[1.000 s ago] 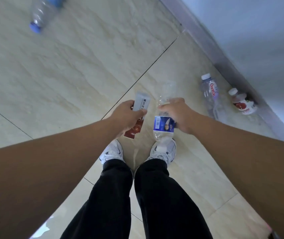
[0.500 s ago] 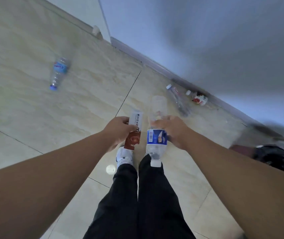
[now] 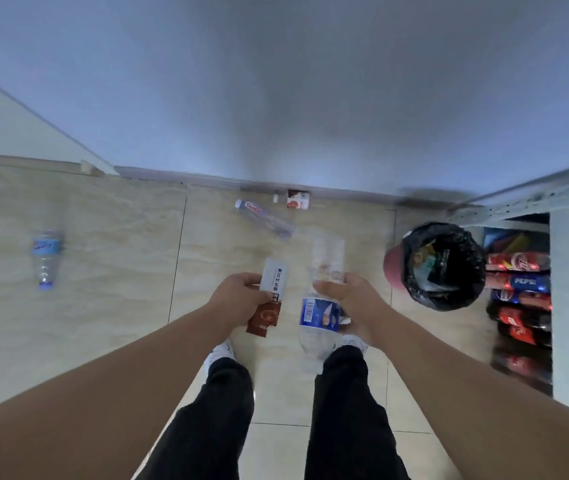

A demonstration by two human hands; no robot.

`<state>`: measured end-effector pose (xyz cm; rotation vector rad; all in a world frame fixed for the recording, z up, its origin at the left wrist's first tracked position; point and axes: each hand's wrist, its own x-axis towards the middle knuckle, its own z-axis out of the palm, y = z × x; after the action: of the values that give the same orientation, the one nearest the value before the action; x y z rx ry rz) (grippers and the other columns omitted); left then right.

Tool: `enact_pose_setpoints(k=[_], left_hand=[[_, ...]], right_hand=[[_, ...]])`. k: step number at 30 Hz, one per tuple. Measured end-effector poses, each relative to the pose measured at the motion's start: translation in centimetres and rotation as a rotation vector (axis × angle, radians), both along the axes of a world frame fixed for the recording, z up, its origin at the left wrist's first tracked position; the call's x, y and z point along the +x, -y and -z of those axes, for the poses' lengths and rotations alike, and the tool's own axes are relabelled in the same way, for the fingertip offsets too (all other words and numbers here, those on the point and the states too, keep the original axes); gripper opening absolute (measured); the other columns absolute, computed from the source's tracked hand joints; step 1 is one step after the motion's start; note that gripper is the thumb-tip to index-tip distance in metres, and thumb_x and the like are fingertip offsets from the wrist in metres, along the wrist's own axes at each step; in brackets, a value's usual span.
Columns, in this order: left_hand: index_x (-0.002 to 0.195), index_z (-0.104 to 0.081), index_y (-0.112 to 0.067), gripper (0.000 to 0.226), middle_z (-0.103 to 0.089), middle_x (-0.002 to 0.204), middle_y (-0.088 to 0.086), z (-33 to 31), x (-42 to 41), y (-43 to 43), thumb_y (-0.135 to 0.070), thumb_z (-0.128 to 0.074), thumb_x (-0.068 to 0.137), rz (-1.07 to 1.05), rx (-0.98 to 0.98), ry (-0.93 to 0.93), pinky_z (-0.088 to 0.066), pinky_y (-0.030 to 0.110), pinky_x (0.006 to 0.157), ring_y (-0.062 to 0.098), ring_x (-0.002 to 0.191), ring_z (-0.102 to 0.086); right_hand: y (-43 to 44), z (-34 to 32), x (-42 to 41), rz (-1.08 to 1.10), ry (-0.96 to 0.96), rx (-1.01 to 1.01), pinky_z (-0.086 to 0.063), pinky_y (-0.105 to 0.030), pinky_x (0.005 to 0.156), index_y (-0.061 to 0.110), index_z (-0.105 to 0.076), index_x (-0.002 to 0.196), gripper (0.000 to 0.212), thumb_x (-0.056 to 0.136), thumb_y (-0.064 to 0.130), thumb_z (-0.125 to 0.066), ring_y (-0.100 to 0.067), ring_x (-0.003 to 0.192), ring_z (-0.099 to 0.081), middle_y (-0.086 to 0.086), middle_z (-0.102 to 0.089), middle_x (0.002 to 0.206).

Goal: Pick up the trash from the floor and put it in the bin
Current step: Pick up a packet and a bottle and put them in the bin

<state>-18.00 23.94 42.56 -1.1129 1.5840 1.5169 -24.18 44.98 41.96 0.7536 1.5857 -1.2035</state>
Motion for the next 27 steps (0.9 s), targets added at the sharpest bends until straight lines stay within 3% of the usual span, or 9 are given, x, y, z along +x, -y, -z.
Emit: enact_pose_setpoints(k=[3,7,9,13,17,21,23,27], left_hand=[[0.123,-0.065,-0.013,0.035,-0.075,0.105,0.009,-0.5,-2.2,-4.9,-0.001,-0.067,0.09,0.057,0.019,0.0,-0.061,0.031,0.068,0.026,0.079,-0.074],[0.119,-0.066,-0.011,0.032,-0.077,0.097,0.015,-0.2,-4.6,-11.8,-0.007,-0.072,0.088,0.075,-0.016,-0.009,-0.061,0.047,0.085,0.032,0.085,-0.076],[0.115,-0.068,-0.015,0.03,-0.078,0.085,0.009,0.5,-5.7,-15.5,-0.011,-0.075,0.086,0.117,-0.05,-0.008,-0.063,0.045,0.079,0.025,0.074,-0.077],[0.113,-0.07,-0.016,0.028,-0.077,0.068,-0.003,2.0,-8.0,-23.5,-0.015,-0.076,0.085,0.198,-0.093,0.033,-0.06,0.028,0.047,0.013,0.054,-0.074],[0.123,-0.067,-0.012,0.035,-0.075,0.079,0.0,3.5,-10.7,-30.8,-0.014,-0.073,0.088,0.298,-0.135,0.053,-0.056,0.024,0.043,0.008,0.049,-0.071],[0.121,-0.068,-0.013,0.031,-0.072,0.073,-0.005,4.7,-13.3,-35.8,-0.012,-0.069,0.09,0.386,-0.146,0.042,-0.049,0.016,0.038,0.003,0.043,-0.068],[0.115,-0.071,-0.015,0.025,-0.075,0.076,-0.002,5.6,-14.8,-37.4,-0.013,-0.07,0.09,0.418,-0.151,0.032,-0.056,0.019,0.045,0.007,0.048,-0.07],[0.109,-0.075,-0.013,0.019,-0.079,0.085,0.005,8.9,-17.2,-39.6,-0.013,-0.07,0.091,0.425,-0.129,0.036,-0.065,0.038,0.074,0.019,0.068,-0.076]], right_hand=[[-5.4,-0.3,-0.6,0.071,-0.008,0.005,-0.059,-0.048,0.077,0.022,-0.057,0.124,0.058,0.075,0.037,-0.083,-0.028,0.083,-0.07,-0.013,-0.074,0.111],[-12.1,-0.4,-1.3,0.176,-0.031,-0.013,-0.059,-0.048,0.077,0.028,-0.055,0.125,0.057,0.077,0.046,-0.08,-0.027,0.082,-0.069,-0.012,-0.075,0.102],[-15.7,-0.1,-1.6,0.236,-0.02,-0.02,-0.058,-0.049,0.079,0.026,-0.059,0.116,0.044,0.081,0.046,-0.075,-0.026,0.078,-0.068,-0.01,-0.075,0.09],[-23.4,1.3,-2.1,0.329,0.072,0.028,-0.059,-0.044,0.074,0.018,-0.063,0.102,0.032,0.083,0.044,-0.068,-0.026,0.072,-0.065,-0.011,-0.07,0.084],[-30.4,3.4,-3.1,0.337,0.132,0.068,-0.059,-0.044,0.074,0.017,-0.063,0.097,0.034,0.079,0.046,-0.062,-0.028,0.074,-0.067,-0.012,-0.07,0.084],[-34.8,5.4,-4.5,0.343,0.153,0.101,-0.061,-0.044,0.071,0.016,-0.065,0.096,0.036,0.079,0.047,-0.065,-0.027,0.077,-0.072,-0.01,-0.075,0.085],[-36.0,6.5,-5.6,0.343,0.165,0.106,-0.061,-0.043,0.068,0.014,-0.066,0.098,0.04,0.077,0.048,-0.069,-0.028,0.081,-0.073,-0.014,-0.076,0.091],[-37.1,9.6,-8.2,0.38,0.202,0.107,-0.061,-0.041,0.069,0.015,-0.063,0.106,0.045,0.075,0.047,-0.072,-0.03,0.091,-0.073,-0.012,-0.075,0.102]])
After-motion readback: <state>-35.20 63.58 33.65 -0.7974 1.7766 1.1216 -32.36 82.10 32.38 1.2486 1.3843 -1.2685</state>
